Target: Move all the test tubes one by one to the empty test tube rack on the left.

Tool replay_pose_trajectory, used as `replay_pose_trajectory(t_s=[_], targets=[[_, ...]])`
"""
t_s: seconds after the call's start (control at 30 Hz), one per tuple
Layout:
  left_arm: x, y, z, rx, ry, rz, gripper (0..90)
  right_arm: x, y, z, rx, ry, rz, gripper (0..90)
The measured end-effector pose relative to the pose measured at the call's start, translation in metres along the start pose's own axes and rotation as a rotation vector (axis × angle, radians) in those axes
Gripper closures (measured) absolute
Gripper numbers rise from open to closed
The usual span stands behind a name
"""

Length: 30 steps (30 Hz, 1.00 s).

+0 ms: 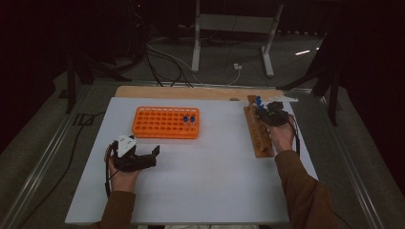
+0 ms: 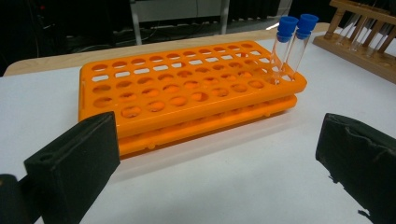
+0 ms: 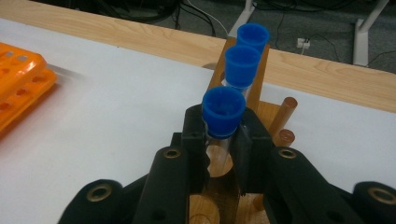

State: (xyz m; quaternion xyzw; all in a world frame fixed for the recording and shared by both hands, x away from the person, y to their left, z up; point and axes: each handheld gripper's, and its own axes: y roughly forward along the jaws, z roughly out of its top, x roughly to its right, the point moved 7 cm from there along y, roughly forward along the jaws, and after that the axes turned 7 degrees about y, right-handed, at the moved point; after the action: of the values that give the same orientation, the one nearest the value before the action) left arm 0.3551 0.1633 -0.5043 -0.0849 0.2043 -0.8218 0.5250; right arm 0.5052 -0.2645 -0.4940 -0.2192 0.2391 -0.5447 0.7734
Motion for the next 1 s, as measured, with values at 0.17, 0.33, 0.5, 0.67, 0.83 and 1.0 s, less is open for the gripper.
replay_pose_trajectory(t_s=[0.17,0.33,0.5,0.67,0.83,1.0], targets=[[0.000,0.000,0.000,-0.003,0.002,0.000,0.8,0.001,-0.002,0.001,0.010,0.006,-0.004,76.7],[0.000,0.001,-0.001,-0.003,0.003,-0.004,0.8,0.001,-0.007,0.005,0.030,0.005,-0.003,76.8],[0.001,0.001,-0.001,-0.005,0.005,-0.005,0.8,0.001,-0.013,0.009,0.044,0.003,0.000,76.8],[0.002,0.002,-0.001,-0.007,0.007,-0.012,0.8,0.001,-0.019,0.013,0.060,0.005,0.006,76.8],[0.003,0.003,-0.002,-0.011,0.008,-0.019,0.8,0.000,-0.029,0.023,0.085,-0.010,0.014,76.9],[0.004,0.004,-0.003,-0.016,0.010,-0.021,0.7,-0.003,-0.042,0.032,0.111,-0.030,0.016,76.8]])
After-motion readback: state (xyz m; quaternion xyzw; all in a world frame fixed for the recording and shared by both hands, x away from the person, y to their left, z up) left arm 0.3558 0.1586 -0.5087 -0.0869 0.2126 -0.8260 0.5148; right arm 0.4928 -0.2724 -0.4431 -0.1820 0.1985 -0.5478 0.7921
